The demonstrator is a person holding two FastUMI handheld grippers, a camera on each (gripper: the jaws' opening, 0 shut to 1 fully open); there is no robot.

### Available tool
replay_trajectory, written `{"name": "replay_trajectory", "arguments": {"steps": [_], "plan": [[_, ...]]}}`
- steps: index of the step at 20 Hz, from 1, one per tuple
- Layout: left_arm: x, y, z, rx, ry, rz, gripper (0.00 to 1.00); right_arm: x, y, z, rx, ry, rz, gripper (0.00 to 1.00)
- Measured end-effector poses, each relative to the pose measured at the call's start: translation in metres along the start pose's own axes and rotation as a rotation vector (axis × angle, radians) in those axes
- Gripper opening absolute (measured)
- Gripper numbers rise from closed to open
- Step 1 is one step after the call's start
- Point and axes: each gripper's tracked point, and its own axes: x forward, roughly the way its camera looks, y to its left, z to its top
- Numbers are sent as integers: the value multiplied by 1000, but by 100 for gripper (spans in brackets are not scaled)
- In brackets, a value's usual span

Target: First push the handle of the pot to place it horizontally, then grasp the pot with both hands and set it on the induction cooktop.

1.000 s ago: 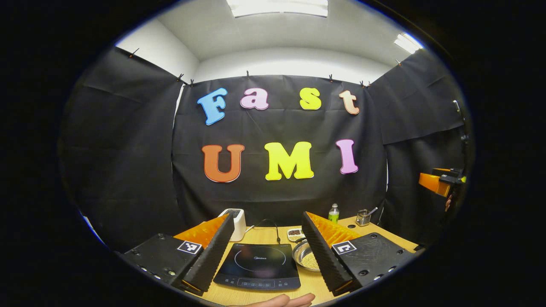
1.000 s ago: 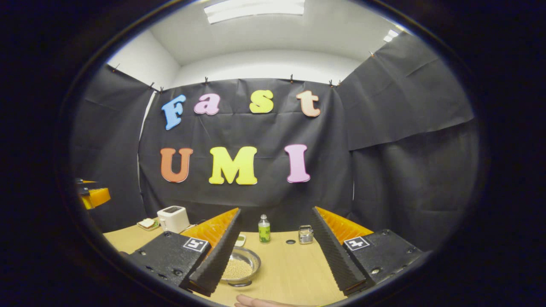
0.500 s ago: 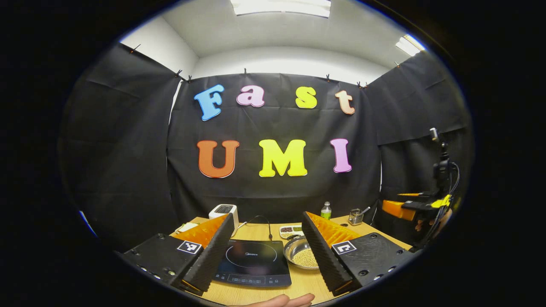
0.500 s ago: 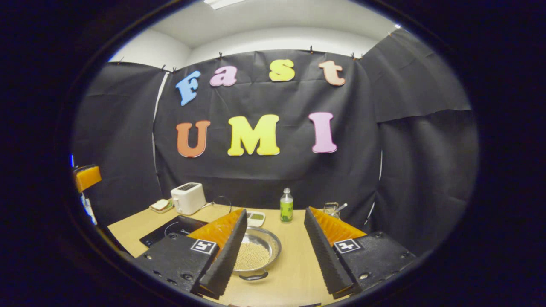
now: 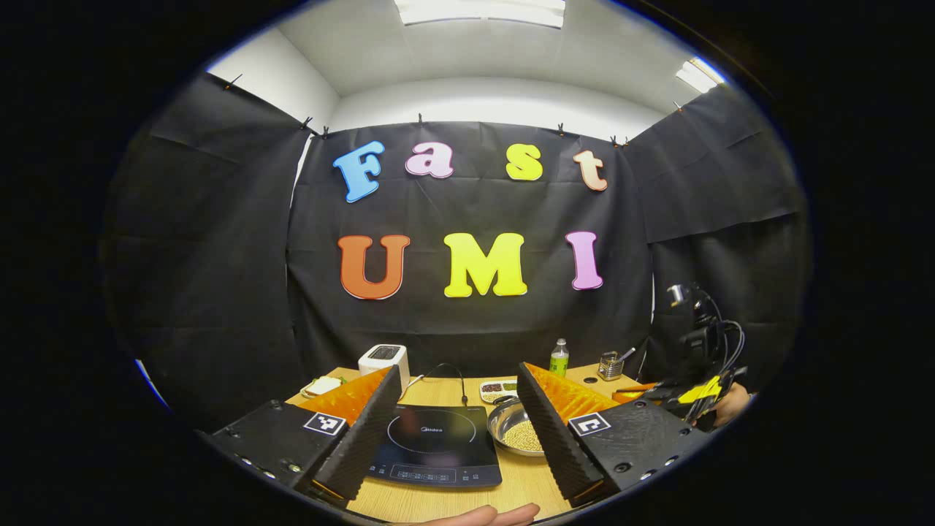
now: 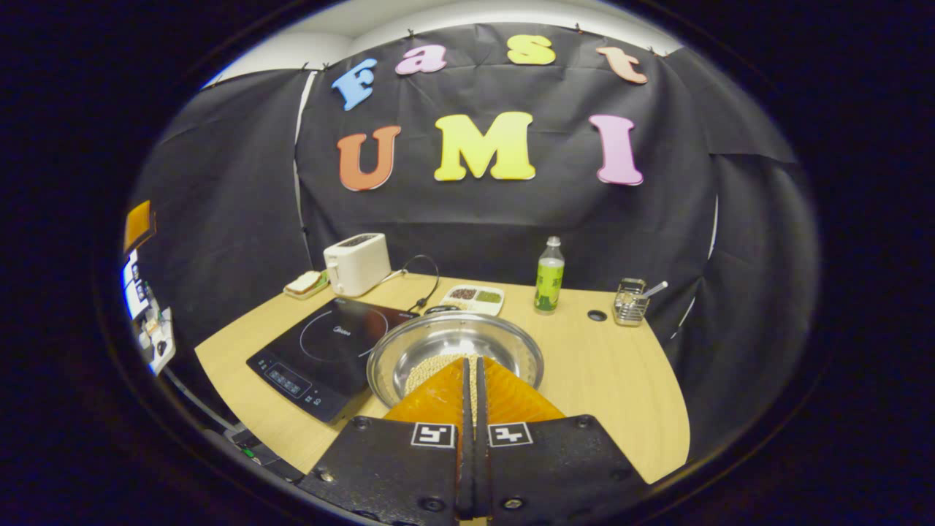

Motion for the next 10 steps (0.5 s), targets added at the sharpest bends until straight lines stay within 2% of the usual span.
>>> {"name": "replay_trajectory", "arguments": {"steps": [3, 4, 6, 9, 10], "plan": [[1, 5, -3, 14, 5, 11, 95, 23, 13, -32, -11, 80, 33, 4], [2, 6, -4, 21, 7, 17, 95, 29, 16, -44, -7, 117, 37, 1], [4, 8, -6, 28, 0, 21, 95, 39, 31, -65, 9, 179, 81, 4], [5, 8, -11, 31, 1, 30, 95, 48, 42, -87, -17, 231, 110, 0], [6, 8, -12, 34, 8, 36, 95, 51, 44, -93, -28, 242, 114, 4]]}}
